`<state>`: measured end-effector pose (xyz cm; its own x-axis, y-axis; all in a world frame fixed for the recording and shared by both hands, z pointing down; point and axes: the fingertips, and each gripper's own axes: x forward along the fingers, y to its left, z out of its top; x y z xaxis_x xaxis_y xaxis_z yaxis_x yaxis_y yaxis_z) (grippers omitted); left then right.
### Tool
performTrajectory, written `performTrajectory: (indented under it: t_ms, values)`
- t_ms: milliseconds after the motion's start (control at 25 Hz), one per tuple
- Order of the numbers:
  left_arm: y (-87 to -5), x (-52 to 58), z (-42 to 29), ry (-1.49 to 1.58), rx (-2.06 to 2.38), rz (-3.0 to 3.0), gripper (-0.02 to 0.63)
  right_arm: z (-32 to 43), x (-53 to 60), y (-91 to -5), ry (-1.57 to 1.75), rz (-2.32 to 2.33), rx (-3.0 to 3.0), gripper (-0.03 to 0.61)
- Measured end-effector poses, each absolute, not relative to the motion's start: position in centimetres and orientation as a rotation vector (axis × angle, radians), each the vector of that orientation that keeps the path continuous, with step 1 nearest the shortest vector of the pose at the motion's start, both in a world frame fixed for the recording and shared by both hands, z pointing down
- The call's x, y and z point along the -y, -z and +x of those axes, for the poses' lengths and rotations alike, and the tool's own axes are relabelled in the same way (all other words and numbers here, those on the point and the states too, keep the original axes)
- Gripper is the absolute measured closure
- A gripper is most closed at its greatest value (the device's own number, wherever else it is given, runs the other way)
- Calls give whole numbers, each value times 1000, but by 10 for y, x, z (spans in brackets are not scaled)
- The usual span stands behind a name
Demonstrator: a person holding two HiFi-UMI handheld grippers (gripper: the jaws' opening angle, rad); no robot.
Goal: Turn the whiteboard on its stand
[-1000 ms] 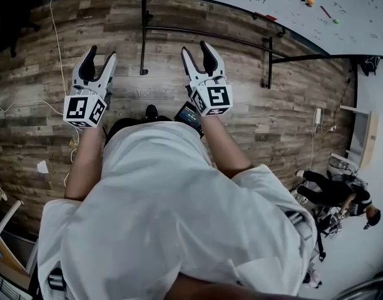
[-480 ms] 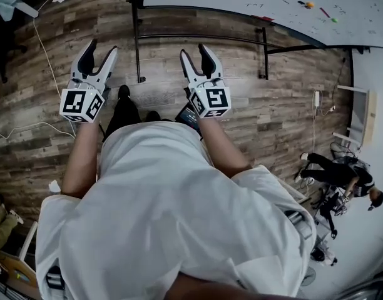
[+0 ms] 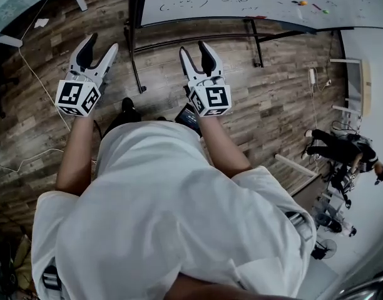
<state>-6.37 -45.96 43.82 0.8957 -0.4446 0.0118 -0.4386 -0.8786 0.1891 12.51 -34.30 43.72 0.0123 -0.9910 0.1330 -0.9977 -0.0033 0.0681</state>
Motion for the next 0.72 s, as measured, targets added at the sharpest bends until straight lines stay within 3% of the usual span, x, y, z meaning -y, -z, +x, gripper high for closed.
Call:
performTrajectory:
  t_ms: [720]
  values:
    - [-446,502,17,-51,68,2988,360,148,340,-443,-68,2378,1869,367]
